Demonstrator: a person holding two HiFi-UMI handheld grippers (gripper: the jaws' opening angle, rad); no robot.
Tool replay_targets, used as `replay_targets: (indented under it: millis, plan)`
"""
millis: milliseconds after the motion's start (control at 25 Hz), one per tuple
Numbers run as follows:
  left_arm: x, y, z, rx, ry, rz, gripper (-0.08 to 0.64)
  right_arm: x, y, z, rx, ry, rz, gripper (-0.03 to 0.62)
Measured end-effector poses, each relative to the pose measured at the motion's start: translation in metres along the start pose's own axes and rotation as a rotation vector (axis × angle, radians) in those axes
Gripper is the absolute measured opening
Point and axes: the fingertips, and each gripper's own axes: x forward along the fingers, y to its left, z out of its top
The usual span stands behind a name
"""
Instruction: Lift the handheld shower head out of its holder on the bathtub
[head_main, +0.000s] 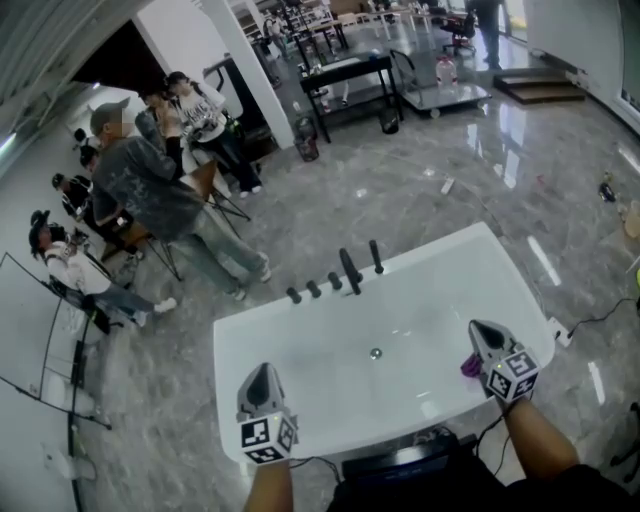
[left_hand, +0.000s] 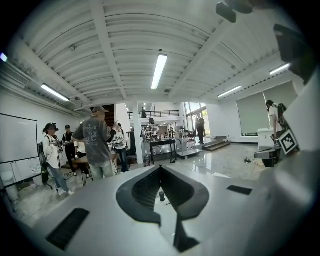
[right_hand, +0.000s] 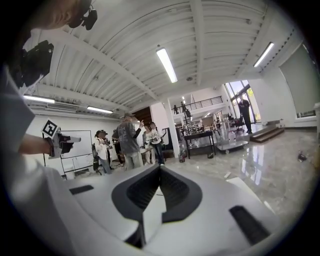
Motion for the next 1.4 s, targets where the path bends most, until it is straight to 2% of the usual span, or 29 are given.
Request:
replay_targets:
  millis: [240, 560, 920, 1160, 1400]
  plan:
    - [0.009, 0.002, 0.007, 0.015, -0.006, 0.033, 0.009, 0.029, -0.012, 0.005, 0.012, -0.009, 0.025, 0.005]
    - [0.013, 0.022, -0.001, -0.003, 0.005, 0.055, 0.009, 0.057, 0.014, 0.006, -0.007, 0.013, 0.073, 0.005]
    - [0.036, 0.056, -0.016, -0.003, 0.01, -0.001, 0.009, 0.074, 0.034, 0.022, -0.033, 0.012, 0.007, 0.005]
    - [0.066, 0.061, -0.039, -0.005, 0.012, -0.076, 0.009, 0.093, 0.02, 0.065, -0.067, -0.058, -0.059, 0.005]
    - [0.071, 0.057, -0.028, -0.017, -0.009, -0.052, 0.009, 0.116, 0.008, 0.131, -0.105, -0.146, -0.039, 0.005]
